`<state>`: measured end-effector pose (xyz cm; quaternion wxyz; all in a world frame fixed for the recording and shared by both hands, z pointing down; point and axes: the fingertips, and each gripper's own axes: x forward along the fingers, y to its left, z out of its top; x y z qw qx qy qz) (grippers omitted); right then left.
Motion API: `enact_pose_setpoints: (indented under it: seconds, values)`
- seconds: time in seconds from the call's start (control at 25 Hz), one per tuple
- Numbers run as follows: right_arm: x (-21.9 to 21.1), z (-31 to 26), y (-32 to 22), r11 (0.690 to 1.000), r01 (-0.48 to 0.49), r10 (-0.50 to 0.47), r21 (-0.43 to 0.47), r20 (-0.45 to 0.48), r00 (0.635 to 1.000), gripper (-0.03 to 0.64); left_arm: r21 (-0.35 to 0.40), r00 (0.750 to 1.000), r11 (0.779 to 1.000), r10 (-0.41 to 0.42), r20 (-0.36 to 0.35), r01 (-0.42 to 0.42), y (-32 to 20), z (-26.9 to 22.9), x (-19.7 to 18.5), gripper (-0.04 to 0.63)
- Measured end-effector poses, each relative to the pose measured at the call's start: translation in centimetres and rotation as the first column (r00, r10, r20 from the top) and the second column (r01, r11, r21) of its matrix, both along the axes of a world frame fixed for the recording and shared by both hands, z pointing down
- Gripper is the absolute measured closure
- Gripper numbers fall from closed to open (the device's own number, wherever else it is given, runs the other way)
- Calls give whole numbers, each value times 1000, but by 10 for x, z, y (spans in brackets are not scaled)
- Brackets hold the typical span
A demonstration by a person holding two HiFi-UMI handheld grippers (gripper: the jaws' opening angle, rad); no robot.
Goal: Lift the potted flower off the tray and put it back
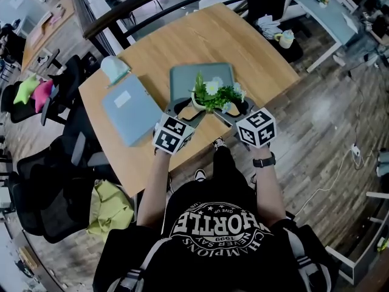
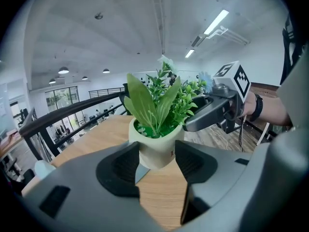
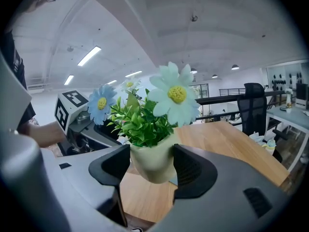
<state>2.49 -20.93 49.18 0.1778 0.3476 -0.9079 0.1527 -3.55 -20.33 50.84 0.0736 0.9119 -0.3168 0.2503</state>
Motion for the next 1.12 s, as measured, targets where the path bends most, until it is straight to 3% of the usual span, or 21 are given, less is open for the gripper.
enact_pose_setpoints:
  seconds: [0.72,1.12]
  values:
    - [10,-14,-35,1000,7,-7,4,26,1000,328,-2,1000,1000,-16,-1,16,-34,-9,9,347]
    - [28,-1,-79,1000,11,-10,-13,37,999,327,-29,1000,999,-21,5,22,-78,4,27,347]
